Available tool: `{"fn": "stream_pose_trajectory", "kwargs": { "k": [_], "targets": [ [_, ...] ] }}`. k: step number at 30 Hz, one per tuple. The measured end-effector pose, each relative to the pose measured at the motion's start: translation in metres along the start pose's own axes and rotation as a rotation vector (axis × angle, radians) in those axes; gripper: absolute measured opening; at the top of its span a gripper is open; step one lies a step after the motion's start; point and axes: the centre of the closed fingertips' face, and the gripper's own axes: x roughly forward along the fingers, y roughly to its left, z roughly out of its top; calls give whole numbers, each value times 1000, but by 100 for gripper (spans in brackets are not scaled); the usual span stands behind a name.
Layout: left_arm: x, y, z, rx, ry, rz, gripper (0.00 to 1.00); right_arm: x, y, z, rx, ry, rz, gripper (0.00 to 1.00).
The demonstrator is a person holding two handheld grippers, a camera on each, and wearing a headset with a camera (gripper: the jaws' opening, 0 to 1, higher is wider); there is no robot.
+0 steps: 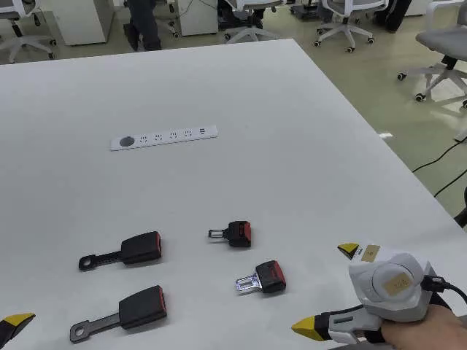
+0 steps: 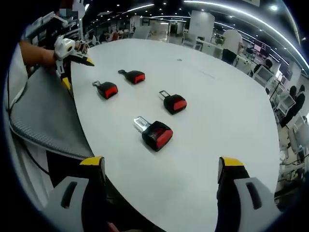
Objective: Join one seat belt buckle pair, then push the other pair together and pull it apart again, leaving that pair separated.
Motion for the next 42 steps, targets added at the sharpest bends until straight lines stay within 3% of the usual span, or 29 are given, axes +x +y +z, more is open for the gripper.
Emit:
{"fn": "stream_pose_trajectory", "kwargs": {
  "k": [35, 42],
  "targets": [
    [0, 4, 0, 4, 4, 10, 100, 6, 4, 4, -13, -13, 2, 91],
    [0, 7, 2, -24, -12, 20, 99, 6, 4, 2, -8, -8, 0, 93]
  ]
}}
